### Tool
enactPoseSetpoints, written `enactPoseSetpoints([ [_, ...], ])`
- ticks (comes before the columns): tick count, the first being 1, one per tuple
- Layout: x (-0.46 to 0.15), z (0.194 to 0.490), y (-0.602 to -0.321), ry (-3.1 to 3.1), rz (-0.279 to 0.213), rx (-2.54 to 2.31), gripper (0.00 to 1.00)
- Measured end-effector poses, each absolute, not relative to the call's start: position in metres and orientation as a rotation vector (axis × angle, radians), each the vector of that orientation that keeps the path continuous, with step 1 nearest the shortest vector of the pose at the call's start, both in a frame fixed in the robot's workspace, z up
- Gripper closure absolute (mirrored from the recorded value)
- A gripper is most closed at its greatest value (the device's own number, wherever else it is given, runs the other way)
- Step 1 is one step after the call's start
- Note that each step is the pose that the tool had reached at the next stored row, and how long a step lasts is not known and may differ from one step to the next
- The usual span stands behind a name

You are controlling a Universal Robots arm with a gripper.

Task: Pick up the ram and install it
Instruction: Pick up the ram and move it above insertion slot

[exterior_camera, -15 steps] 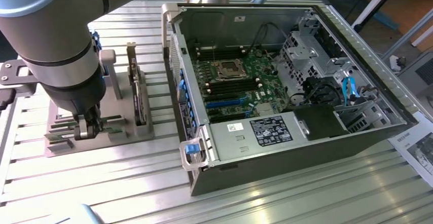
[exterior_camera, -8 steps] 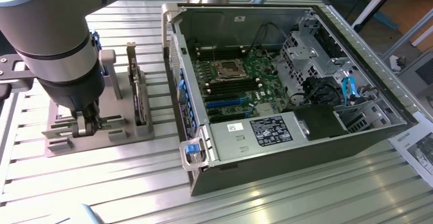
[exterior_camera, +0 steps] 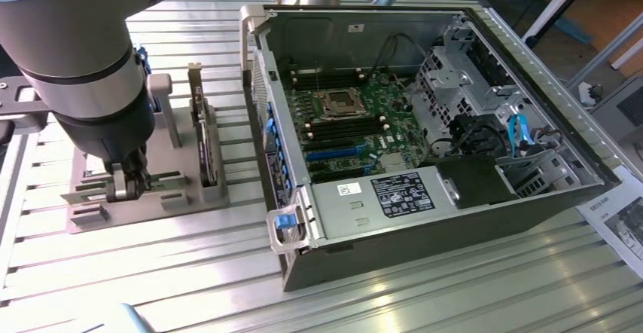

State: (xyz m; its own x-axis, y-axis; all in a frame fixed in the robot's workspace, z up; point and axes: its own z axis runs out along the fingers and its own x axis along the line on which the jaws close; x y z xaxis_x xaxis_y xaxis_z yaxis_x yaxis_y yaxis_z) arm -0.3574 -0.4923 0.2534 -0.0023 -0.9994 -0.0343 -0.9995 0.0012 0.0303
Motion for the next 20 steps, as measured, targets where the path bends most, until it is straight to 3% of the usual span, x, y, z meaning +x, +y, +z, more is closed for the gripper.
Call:
enactPoseSetpoints([
  [20, -0.357, 0.265, -0.492, 2.230, 0.072, -2.207, 0.88],
])
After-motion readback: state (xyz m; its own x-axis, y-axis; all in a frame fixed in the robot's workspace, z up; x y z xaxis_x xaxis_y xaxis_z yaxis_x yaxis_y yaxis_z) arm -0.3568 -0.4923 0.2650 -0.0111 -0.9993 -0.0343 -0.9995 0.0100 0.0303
